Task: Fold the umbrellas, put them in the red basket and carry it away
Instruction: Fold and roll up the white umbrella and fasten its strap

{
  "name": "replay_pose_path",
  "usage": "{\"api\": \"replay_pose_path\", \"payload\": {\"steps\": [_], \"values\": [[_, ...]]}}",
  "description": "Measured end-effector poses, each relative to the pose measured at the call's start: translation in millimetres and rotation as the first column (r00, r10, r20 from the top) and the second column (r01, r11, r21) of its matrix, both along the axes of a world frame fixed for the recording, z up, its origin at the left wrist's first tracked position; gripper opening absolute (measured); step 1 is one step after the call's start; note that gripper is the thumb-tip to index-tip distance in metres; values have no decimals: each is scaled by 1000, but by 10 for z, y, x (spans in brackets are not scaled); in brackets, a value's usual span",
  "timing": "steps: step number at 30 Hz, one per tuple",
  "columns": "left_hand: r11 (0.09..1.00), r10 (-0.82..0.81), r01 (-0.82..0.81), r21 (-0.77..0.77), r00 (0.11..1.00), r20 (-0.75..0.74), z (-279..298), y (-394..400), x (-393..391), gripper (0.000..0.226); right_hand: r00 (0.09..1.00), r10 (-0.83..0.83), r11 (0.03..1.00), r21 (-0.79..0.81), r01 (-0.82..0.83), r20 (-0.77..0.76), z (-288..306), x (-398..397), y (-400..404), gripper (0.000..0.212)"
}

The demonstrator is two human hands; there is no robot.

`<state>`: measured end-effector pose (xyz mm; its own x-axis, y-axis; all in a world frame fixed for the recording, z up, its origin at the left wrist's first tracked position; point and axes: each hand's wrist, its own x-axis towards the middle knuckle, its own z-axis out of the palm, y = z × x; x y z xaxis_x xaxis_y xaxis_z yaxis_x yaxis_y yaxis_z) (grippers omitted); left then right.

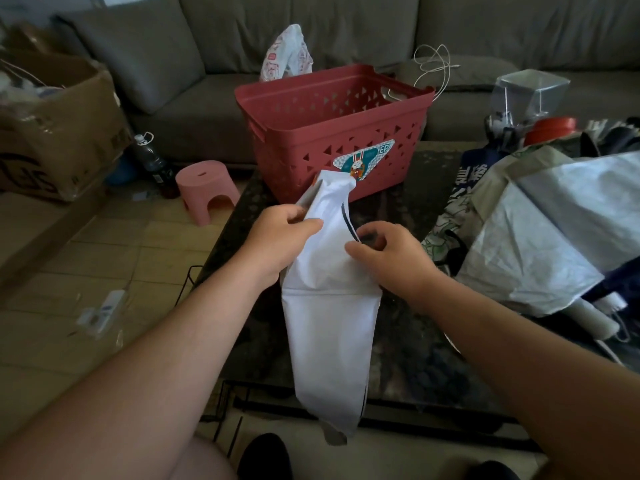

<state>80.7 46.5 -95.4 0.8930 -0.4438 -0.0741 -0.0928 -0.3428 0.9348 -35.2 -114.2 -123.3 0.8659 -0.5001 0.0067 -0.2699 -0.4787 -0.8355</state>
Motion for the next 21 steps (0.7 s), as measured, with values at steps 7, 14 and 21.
{"api": "replay_pose_path", "payload": {"steps": [7, 14, 21], "values": [[928, -140, 50, -370, 965, -221, 205, 110, -103, 37, 985, 31, 993, 104, -49, 167, 194, 55, -12, 37], [933, -71, 104, -345, 992, 107, 312, 185, -182, 17, 943, 69, 997, 14, -78, 326, 420, 10, -1, 22], [984, 21, 76, -161, 850, 527, 310, 326, -113, 20, 878, 171, 968, 90, -234, 448, 541, -77, 36, 39]]}}
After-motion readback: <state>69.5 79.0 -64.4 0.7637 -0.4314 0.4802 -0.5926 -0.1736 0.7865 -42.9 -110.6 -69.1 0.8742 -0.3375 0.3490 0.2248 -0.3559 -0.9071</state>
